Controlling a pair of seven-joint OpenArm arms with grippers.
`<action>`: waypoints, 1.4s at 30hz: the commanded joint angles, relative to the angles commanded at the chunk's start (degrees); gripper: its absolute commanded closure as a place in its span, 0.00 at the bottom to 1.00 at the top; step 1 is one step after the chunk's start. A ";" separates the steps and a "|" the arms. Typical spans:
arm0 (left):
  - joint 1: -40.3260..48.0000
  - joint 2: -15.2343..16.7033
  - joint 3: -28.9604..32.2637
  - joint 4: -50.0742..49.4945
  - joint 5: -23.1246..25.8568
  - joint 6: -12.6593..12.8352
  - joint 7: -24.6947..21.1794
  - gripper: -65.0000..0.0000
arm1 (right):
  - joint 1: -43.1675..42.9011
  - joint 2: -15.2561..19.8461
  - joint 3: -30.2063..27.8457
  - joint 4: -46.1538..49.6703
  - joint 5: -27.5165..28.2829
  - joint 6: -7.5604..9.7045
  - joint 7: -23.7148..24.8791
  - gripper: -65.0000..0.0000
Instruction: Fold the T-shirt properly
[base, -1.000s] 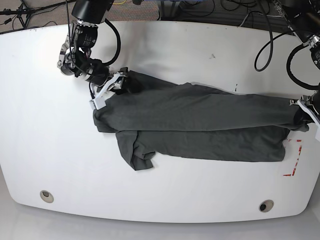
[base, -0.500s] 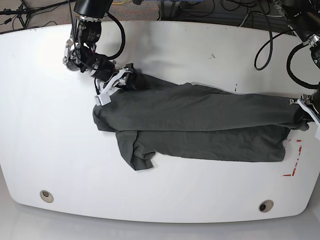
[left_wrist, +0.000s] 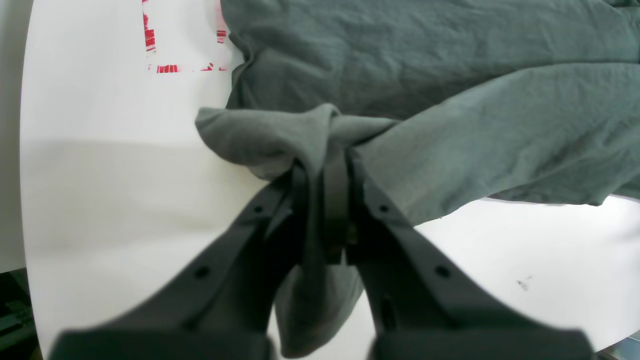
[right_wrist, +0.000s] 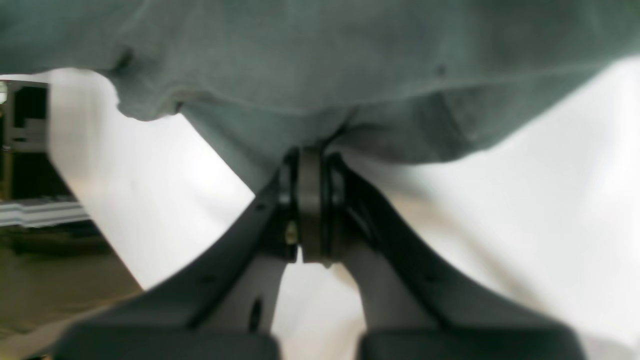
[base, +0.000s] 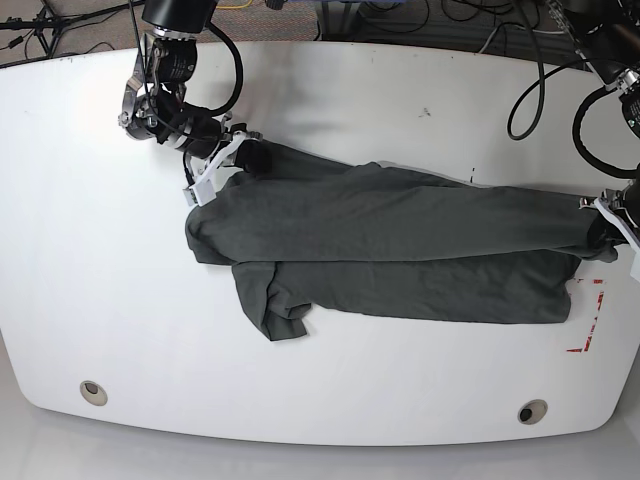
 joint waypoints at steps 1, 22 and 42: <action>0.00 0.00 0.00 0.00 0.00 0.00 0.00 0.99 | -0.88 0.18 0.00 1.67 0.00 0.00 -0.09 1.00; 3.52 -0.09 -0.26 0.18 -0.09 -0.09 0.00 0.99 | -19.25 -0.70 0.26 18.11 0.09 0.00 -0.09 1.00; 3.52 -0.09 -0.26 0.18 -0.09 -0.09 0.00 0.99 | -13.63 -0.79 11.78 11.52 0.44 0.88 -0.09 0.25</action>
